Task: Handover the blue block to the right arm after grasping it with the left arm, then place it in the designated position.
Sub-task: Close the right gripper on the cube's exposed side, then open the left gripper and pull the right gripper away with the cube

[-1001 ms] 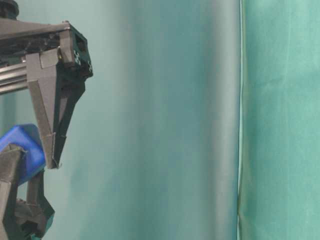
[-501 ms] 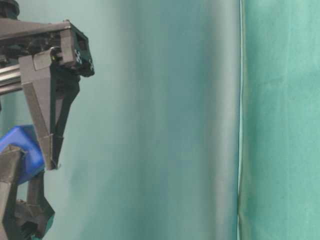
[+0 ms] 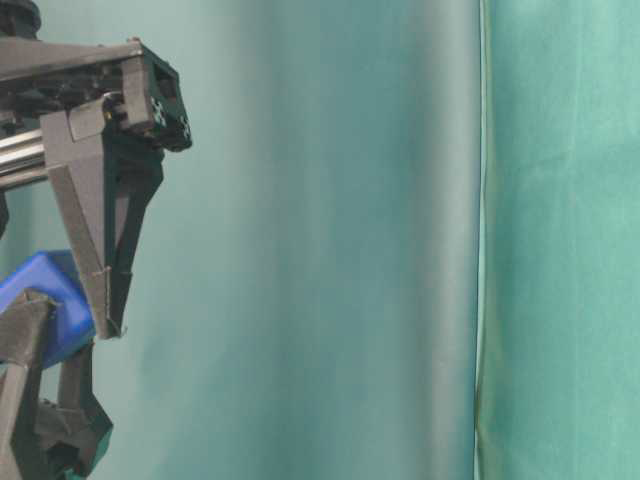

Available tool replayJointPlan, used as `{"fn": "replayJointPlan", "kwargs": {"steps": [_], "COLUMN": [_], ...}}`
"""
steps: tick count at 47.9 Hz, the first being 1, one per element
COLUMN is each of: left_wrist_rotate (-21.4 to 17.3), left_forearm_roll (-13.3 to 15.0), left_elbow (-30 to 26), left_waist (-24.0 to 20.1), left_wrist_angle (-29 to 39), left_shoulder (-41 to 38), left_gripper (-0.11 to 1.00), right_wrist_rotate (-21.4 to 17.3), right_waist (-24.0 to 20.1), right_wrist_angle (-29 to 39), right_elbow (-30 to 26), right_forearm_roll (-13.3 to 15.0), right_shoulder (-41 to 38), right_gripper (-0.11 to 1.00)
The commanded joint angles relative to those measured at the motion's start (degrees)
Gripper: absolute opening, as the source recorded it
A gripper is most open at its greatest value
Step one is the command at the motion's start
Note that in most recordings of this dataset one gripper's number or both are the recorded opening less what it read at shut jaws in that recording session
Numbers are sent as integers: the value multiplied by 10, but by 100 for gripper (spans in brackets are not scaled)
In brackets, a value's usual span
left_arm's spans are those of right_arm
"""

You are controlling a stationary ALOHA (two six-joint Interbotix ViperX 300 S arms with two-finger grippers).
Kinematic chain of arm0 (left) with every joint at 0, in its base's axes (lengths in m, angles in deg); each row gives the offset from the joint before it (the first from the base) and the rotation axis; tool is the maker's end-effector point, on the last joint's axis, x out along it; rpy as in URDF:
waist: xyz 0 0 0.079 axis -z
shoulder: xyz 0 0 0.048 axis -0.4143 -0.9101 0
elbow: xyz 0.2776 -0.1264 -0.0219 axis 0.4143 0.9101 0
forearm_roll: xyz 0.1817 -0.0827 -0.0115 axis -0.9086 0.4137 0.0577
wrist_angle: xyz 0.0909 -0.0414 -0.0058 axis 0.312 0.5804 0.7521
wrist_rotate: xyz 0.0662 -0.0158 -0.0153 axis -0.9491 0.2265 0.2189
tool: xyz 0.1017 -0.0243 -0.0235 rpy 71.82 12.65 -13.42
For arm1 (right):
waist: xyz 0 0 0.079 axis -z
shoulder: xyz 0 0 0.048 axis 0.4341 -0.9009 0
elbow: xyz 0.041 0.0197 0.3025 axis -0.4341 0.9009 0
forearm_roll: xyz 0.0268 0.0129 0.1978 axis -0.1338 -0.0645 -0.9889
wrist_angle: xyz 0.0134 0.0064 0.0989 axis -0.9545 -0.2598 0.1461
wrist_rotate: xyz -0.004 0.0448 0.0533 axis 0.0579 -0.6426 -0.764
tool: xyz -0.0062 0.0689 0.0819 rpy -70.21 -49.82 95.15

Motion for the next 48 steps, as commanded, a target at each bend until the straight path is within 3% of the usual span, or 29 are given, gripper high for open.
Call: {"fn": "replayJointPlan", "kwargs": {"steps": [1,18,20,26,30,48], "left_wrist_rotate": [-4,2,2,2,2,2], "left_forearm_roll": [-2,-2,-2,-1,-2,-2], "left_elbow": [-7,-10,-10,-9,-7,8], "left_waist": [1,4,4,4,4,4], "left_wrist_angle": [3,16,15,13,13,18], "left_shoulder": [10,10,10,11,12,32], "left_gripper": [47,47,54,88,99,100], "right_wrist_rotate": [-4,-4,-5,-6,-5,-6], "right_waist": [0,0,-1,-1,-2,-4], "right_wrist_angle": [-1,-1,-1,0,0,19], "right_elbow": [-16,-15,-16,-14,-14,-1], "right_forearm_roll": [-3,-3,-3,-3,-3,-3], "right_shoulder": [8,8,8,8,8,20], "right_gripper": [64,64,64,64,64,64]}}
